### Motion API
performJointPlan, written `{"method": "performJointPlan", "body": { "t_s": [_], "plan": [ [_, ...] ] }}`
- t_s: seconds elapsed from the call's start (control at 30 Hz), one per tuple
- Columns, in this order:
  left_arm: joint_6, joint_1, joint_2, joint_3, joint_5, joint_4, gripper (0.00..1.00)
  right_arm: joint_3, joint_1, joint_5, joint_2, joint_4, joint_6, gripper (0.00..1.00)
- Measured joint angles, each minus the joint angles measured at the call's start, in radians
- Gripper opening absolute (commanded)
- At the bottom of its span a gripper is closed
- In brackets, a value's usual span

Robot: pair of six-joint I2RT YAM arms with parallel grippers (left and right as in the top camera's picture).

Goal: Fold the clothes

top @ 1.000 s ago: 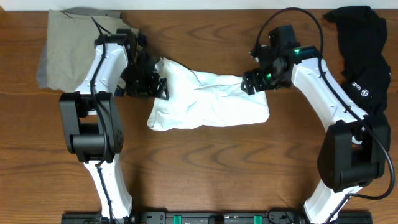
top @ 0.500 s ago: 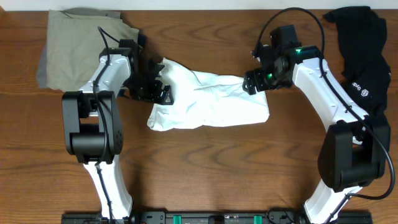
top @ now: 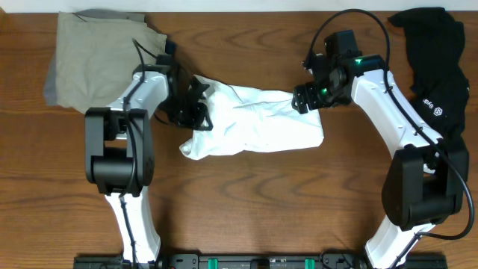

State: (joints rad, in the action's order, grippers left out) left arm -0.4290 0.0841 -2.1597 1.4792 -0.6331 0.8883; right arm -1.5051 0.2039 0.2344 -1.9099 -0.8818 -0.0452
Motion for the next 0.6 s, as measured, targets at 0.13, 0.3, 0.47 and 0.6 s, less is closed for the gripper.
{"method": "performJointPlan", "body": {
  "t_s": [0.13, 0.3, 0.47, 0.6],
  "plan": [
    [0.037, 0.012, 0.000, 0.000, 0.000, 0.006, 0.06, 0.000, 0.000, 0.001, 0.000, 0.000, 0.004, 0.31],
    [0.084, -0.021, 0.000, 0.000, -0.001, 0.062, 0.06, 0.002, 0.000, 0.001, 0.000, 0.027, 0.027, 0.01],
    [0.111, -0.061, 0.014, 0.000, 0.000, 0.128, 0.06, 0.049, 0.000, 0.026, 0.000, 0.117, 0.055, 0.01],
    [0.119, -0.082, 0.089, 0.000, 0.000, 0.142, 0.06, 0.111, 0.000, 0.072, 0.000, 0.202, 0.066, 0.01]
  ]
}}
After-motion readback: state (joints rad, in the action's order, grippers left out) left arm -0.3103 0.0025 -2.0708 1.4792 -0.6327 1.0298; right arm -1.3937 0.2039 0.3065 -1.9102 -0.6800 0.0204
